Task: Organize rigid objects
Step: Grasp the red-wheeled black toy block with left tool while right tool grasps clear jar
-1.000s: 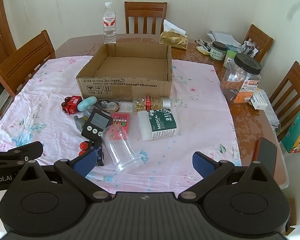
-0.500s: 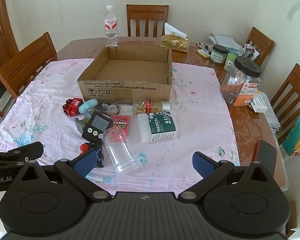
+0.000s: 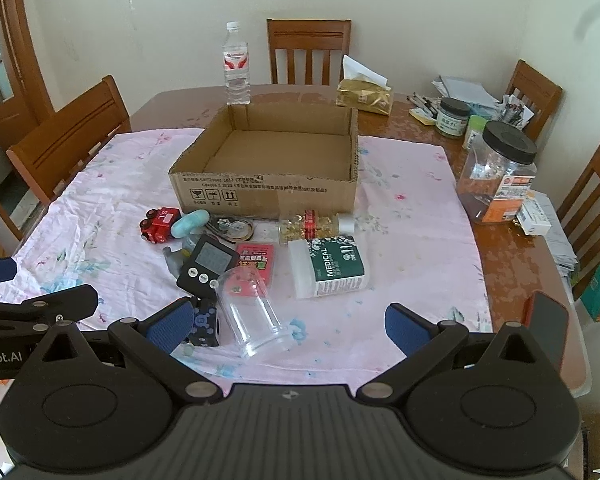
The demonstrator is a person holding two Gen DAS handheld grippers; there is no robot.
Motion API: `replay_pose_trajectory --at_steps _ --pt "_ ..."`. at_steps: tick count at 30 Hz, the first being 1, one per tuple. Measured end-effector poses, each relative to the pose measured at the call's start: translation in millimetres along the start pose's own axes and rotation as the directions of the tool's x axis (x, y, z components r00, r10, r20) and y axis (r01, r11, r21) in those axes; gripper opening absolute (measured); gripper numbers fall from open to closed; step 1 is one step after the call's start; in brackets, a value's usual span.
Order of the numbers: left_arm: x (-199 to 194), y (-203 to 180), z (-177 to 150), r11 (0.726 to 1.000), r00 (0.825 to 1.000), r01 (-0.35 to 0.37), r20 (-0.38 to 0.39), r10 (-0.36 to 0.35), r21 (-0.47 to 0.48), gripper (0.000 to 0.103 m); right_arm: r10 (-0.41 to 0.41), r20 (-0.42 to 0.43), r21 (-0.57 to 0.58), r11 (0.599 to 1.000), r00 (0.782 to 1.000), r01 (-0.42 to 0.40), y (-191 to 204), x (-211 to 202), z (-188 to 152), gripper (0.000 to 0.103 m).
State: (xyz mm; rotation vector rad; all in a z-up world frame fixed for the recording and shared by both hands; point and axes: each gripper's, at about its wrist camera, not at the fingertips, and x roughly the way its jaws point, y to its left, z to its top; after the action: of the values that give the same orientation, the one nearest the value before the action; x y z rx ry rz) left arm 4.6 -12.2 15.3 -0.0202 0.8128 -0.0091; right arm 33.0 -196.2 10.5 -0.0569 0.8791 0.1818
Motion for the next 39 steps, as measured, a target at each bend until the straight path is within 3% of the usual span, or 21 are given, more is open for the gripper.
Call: replay_pose_trajectory --at_steps 12,17,24,31,39 --pt "33.9 20.3 0.3 0.998 0.999 0.046 -0.013 -0.046 0.049 0.103 0.004 -0.058 -0.016 1.0 0.998 -0.005 8.9 34.4 -8.8 0.103" --pt "50.3 30.9 -1.0 0.993 0.997 0.067 -0.03 -0.065 0.092 0.102 -0.025 -0.129 0.015 1.0 0.991 0.027 8.2 59.4 -16.5 0.103" --pt "68.2 52.3 1.1 0.99 0.997 0.068 -0.045 -0.063 0.12 0.103 -0.061 -0.167 0.055 0.996 0.984 0.071 15.5 84.8 -10.2 0.103" --pt "89.0 76.4 10.2 0.989 0.994 0.092 -0.067 -0.085 0.119 0.102 -0.119 -0.277 0.045 0.99 0.953 0.136 14.4 118.7 -24.0 0.103" --pt "109.4 79.6 15.1 0.981 0.988 0.123 -0.108 -0.107 0.148 0.102 -0.167 -0.309 0.082 0.976 0.936 0.201 -3.0 130.4 -30.9 0.103"
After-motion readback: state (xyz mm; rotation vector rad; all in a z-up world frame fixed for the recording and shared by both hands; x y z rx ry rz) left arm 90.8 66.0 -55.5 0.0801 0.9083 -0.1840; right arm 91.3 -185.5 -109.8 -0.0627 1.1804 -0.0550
